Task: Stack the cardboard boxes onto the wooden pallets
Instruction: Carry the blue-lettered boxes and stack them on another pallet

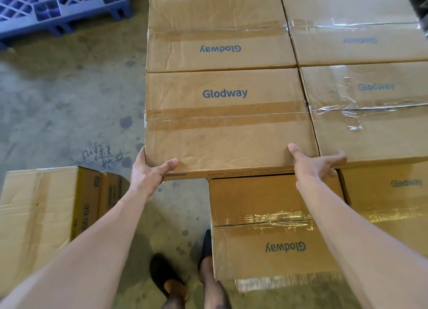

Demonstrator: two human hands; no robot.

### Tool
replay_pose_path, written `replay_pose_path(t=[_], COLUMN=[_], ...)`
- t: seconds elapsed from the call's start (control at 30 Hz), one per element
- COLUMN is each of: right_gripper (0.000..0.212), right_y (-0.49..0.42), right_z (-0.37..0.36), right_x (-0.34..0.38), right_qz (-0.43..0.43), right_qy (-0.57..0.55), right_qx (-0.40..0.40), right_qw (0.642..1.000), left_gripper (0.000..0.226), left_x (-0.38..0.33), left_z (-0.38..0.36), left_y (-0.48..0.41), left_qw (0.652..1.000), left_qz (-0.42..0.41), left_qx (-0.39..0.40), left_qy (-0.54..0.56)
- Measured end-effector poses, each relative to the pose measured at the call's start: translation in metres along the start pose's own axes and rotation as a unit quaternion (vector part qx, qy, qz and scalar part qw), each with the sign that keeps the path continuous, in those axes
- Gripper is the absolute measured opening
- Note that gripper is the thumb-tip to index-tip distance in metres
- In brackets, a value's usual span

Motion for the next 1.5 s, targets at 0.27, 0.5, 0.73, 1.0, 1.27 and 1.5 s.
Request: replay_pose_path(t=[0.27, 0.5, 0.73, 1.0, 1.27, 1.5], right_gripper=[0.101, 0.086, 0.052, 0.052, 0.055, 0.058], right_y=[0.011, 0.06, 0.201, 0.441, 0.595, 0.627], right_z=[0.011, 0.047, -0.006, -0.103, -0.193, -0.323], right_x=[0.01, 0.018, 0.042, 0.082, 0.1, 0.099], right_qz=[0.028, 0.12, 0.308, 0.451, 0.551, 0.575], right_qy=[0.053, 0.113, 0.221, 0.236, 0.285, 0.346], right_qx=[0.022, 0.019, 0.217, 0.426, 0.513, 0.563], right_qw=[0.998, 0.986, 0.899, 0.748, 0.593, 0.483], left_gripper=[0.093, 0.125, 0.083, 0.072, 0.072, 0.076], left_x=[0.001, 0.008, 0.033, 0.118, 0.204, 0.267], left_z=[0.003, 0.017, 0.125, 0.319, 0.452, 0.459], left_y=[0.013, 0.048, 0.14, 0.229, 0.246, 0.184], left_qw=[0.997, 0.987, 0.975, 0.951, 0.907, 0.884], left_qz=[0.007, 0.0, -0.097, -0.058, 0.033, 0.14], left_qx=[-0.025, -0.043, -0.148, -0.3, -0.418, -0.428], left_qy=[-0.071, -0.157, -0.131, -0.054, 0.047, 0.127])
Point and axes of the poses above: each hand's wrist, its own y-axis away from the middle knuckle, its own z-axis out of the back of the hand, x = y × z, the point moved 9 cm from there along -y, towards the middle knuckle, and after that the axes turned 12 degrees about z, right-handed, at the moved point
